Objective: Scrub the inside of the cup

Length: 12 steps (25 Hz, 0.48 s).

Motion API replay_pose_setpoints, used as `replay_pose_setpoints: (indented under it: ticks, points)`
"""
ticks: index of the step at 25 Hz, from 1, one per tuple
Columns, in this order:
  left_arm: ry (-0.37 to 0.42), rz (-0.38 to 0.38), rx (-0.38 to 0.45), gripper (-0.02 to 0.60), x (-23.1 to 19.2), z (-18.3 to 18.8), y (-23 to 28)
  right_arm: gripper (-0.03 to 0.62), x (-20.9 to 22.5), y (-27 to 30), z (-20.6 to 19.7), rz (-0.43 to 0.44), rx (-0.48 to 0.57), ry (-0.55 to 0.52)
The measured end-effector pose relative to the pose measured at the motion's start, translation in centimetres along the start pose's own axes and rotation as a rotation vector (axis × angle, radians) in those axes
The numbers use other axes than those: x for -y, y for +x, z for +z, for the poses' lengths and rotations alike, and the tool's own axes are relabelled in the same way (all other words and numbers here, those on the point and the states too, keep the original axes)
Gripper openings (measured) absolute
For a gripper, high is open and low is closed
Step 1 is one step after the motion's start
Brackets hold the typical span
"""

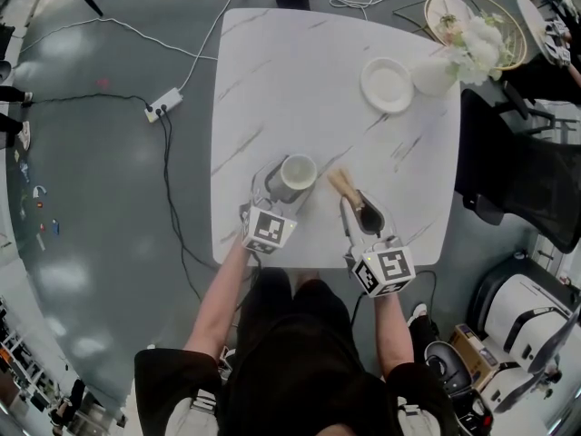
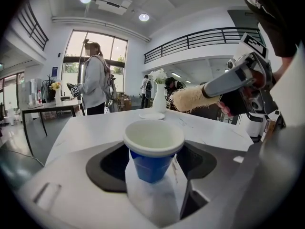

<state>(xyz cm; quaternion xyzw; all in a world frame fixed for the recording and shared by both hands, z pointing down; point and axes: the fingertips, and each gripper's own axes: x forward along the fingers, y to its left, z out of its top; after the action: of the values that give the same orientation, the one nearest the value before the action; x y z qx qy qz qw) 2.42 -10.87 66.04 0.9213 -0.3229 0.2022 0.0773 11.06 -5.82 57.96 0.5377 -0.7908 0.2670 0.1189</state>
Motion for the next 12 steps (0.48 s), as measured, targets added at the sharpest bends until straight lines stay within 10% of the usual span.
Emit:
replay_pose_setpoints:
  ticks: [12]
  points:
    - [0.061, 0.017, 0.015, 0.321, 0.9, 4.2, -3.5, 0.104, -1.7, -2.1, 4.0, 0.041, 0.08, -0.006]
